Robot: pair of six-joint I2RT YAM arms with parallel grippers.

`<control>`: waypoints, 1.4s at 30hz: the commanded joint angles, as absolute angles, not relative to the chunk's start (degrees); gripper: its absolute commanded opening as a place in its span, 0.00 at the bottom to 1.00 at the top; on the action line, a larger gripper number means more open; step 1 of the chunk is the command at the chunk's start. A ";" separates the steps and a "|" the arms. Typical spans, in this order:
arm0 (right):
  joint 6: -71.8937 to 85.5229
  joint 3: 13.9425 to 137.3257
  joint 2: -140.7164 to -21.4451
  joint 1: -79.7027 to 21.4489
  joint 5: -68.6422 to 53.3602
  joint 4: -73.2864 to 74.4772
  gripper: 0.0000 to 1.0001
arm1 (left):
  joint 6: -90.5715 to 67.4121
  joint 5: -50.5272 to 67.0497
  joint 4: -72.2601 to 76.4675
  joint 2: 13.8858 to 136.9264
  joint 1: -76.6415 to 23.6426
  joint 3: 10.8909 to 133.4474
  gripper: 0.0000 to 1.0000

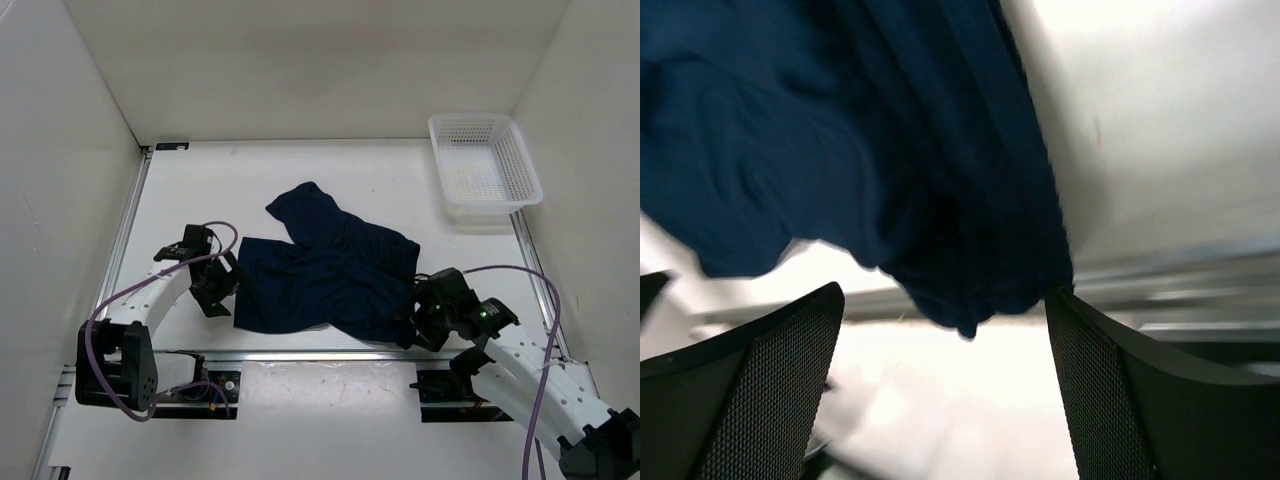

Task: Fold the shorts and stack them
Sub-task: Flatten the shorts out

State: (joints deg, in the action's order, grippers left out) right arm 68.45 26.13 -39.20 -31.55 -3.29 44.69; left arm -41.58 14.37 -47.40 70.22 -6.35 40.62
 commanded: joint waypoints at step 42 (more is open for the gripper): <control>27.26 101.62 -79.47 -16.44 12.02 38.42 0.00 | -41.40 17.30 -66.37 97.57 1.41 129.49 0.10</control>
